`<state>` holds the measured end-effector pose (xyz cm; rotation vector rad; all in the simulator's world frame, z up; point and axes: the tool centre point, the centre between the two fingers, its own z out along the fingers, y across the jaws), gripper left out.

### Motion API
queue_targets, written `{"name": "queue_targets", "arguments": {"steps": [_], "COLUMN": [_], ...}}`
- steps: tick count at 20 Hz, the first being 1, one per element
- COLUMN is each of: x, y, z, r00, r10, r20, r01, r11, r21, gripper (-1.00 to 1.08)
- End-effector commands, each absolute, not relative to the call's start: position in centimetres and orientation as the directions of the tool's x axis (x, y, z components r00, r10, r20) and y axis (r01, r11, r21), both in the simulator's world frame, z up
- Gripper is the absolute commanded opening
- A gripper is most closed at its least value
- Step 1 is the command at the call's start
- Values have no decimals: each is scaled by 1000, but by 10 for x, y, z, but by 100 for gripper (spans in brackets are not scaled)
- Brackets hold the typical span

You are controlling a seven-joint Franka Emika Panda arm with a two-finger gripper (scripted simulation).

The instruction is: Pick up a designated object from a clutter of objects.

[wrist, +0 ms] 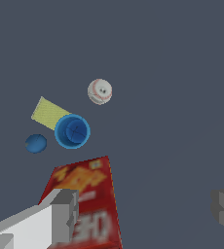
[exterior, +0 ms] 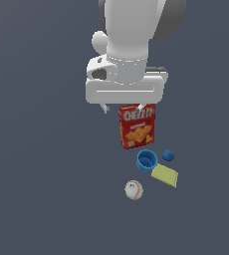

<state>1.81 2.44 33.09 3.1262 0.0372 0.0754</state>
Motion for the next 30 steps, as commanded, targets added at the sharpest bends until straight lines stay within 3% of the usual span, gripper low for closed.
{"name": "queue_targets", "arguments": {"steps": [1,17,30], "x": [18,17,65], "y": [24,39,49], "z": [331,323,283], "r00": [999,998,972], "r10": [24,67,236], "r20": [48,12,2], "r01": [23,66,236], "r11": [-1000,-997,-971], "r21": [15,32,35], "gripper": [100,100,100]}}
